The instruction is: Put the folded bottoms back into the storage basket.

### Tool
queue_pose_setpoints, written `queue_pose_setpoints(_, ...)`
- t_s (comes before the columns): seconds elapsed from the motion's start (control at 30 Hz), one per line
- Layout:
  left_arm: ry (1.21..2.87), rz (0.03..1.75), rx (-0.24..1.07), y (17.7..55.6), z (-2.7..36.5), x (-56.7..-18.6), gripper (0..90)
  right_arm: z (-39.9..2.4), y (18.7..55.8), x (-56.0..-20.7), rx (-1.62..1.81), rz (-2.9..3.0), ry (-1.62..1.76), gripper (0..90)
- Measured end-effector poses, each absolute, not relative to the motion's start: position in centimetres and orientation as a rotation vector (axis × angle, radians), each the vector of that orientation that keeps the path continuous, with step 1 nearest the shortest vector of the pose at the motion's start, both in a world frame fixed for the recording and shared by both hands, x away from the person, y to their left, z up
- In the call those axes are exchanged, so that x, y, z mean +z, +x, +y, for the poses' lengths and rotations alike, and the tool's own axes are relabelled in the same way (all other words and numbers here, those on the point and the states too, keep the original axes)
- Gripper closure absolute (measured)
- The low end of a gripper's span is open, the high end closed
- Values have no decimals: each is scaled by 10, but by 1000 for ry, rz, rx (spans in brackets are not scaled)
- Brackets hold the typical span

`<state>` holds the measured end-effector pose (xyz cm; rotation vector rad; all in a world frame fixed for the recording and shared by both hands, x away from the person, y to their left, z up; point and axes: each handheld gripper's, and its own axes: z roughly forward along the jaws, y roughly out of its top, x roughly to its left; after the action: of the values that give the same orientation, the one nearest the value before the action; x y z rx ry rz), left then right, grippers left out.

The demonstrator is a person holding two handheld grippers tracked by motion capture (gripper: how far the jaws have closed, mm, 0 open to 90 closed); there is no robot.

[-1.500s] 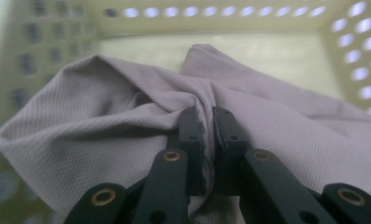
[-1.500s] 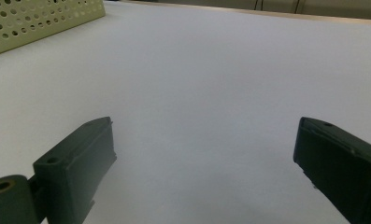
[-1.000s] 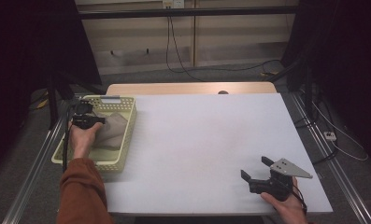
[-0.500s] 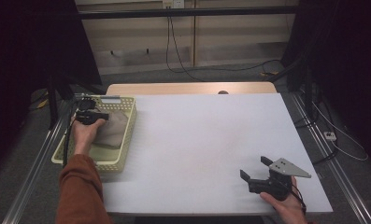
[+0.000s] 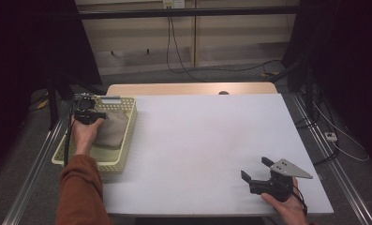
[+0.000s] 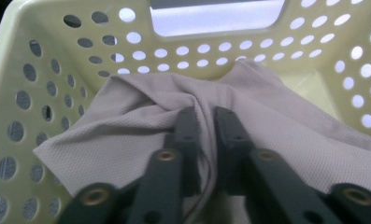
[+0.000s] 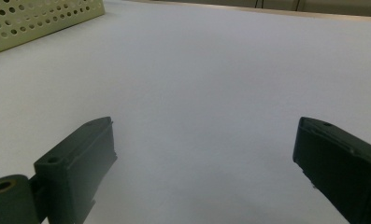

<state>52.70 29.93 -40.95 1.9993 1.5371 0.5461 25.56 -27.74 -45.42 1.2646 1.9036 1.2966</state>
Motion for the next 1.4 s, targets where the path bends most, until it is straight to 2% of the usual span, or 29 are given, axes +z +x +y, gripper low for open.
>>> queue_pose_setpoints(0.07, 2014, 1517, 575, 521, 300, -406, 698, -277, 255, -454, 1297, 1903, 1266, 52)
queue_pose_setpoints(0.17, 1981, 1472, 550, 508, 303, -398, 584, -277, 256, -454, 1296, 1903, 1265, 52)
queue_pose_setpoints(0.3, 1987, 1409, 597, 488, 303, -386, 498, -277, 256, -454, 1297, 1902, 1266, 52)
queue_pose_setpoints(0.4, 2008, 1337, 576, 475, 299, -384, 536, -276, 256, -454, 1295, 1903, 1268, 52)
queue_pose_setpoints(0.47, 2081, 1288, 541, 471, 294, -388, 639, -276, 256, -454, 1294, 1902, 1268, 52)
queue_pose_setpoints(0.53, 2153, 1259, 512, 470, 289, -396, 695, -277, 256, -455, 1294, 1903, 1272, 52)
queue_pose_setpoints(0.6, 2205, 1275, 488, 471, 287, -404, 806, -277, 256, -455, 1296, 1904, 1268, 52)
queue_pose_setpoints(0.67, 2235, 1330, 465, 476, 285, -412, 860, -277, 256, -454, 1297, 1904, 1267, 52)
queue_pose_setpoints(0.77, 2262, 1358, 454, 482, 283, -418, 872, -277, 256, -455, 1295, 1904, 1273, 52)
queue_pose_setpoints(0.97, 2413, 1291, 454, 486, 274, -425, 900, -276, 256, -455, 1296, 1908, 1268, 52)
queue_pose_setpoints(1.07, 2440, 1316, 395, 484, 272, -423, 900, -277, 256, -455, 1297, 1906, 1270, 53)
queue_pose_setpoints(1.23, 2493, 1330, 207, 480, 275, -418, 900, -276, 256, -455, 1297, 1907, 1268, 52)
queue_pose_setpoints(1.33, 2518, 1338, 149, 479, 276, -414, 900, -276, 256, -455, 1296, 1907, 1271, 52)
queue_pose_setpoints(1.4, 2514, 1325, 155, 479, 276, -412, 900, -276, 256, -455, 1296, 1905, 1273, 52)
